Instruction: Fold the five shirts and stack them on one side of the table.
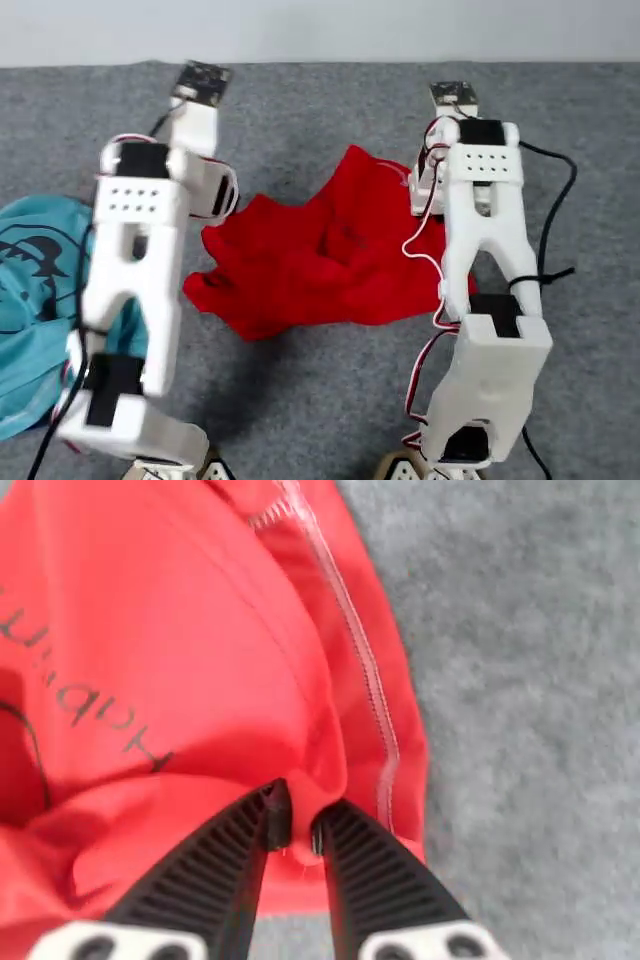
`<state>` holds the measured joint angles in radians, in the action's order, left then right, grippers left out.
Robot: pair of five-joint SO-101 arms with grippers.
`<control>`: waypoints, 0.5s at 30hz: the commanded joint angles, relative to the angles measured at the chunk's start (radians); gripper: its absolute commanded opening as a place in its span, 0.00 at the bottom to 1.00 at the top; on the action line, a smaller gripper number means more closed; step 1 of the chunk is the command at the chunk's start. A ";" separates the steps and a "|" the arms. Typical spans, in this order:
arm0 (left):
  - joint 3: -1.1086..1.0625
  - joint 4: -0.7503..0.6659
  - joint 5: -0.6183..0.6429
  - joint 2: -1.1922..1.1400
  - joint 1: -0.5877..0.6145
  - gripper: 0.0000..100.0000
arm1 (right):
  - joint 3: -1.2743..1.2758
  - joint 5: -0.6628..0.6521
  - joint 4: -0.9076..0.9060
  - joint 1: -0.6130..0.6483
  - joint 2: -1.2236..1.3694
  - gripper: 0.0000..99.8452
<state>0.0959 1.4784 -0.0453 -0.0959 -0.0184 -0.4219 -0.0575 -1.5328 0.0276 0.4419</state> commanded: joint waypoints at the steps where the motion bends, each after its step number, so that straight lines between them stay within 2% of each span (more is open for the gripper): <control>1: 0.120 -0.025 0.011 -0.144 -0.043 0.19 | -0.055 -0.014 -0.044 -0.008 -0.082 0.01; 6: 0.383 -0.006 0.009 -0.400 -0.066 0.20 | -0.055 -0.014 -0.065 -0.007 -0.087 0.01; 15: 1.004 0.147 -0.034 -0.891 -0.060 0.20 | -0.051 -0.014 -0.065 -0.005 -0.085 0.01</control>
<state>0.8830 1.5766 -0.0545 -0.8800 -0.0752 -0.4219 -0.0637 -1.5865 0.0292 0.4266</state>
